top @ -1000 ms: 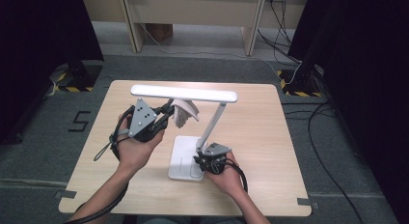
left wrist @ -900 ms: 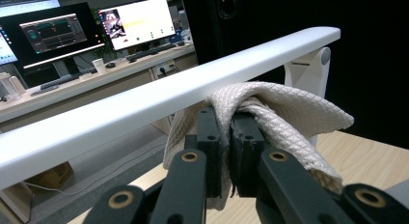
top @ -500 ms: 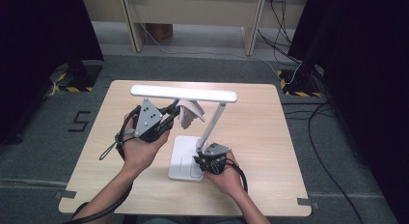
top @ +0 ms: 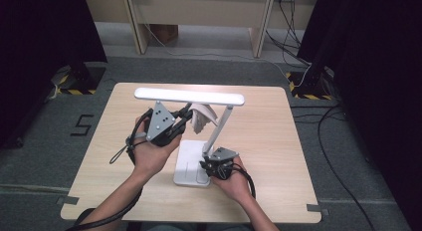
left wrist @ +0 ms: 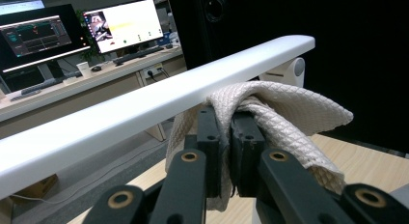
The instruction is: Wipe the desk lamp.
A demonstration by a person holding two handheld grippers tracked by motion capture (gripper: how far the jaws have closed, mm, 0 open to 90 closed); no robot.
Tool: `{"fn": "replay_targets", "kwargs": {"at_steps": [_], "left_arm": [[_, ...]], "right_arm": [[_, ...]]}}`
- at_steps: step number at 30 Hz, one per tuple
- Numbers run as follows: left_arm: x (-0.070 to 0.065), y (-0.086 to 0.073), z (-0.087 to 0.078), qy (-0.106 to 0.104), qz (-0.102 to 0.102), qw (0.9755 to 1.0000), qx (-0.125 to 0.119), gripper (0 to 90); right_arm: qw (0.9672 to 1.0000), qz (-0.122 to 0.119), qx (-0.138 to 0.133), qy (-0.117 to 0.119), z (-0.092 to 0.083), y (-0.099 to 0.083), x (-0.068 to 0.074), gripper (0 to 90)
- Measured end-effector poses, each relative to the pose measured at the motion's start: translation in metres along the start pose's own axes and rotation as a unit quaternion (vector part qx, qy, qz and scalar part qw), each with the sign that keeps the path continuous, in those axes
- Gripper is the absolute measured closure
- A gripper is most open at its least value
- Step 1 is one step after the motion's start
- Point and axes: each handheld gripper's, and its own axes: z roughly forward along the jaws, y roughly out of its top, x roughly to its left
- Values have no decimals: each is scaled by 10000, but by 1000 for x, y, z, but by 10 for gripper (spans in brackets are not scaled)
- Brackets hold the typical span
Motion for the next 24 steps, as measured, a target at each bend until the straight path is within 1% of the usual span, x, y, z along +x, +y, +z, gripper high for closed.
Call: {"fn": "replay_targets", "kwargs": {"at_steps": [19, 24], "left_arm": [[-16, 4, 19, -177, 7, 9998, -58, 838], [-19, 5, 23, -191, 35, 9998, -62, 836]], "right_arm": [[10000, 2, 12, 17, 0, 0, 0, 729], [10000, -4, 9, 13, 0, 0, 0, 729]]}}
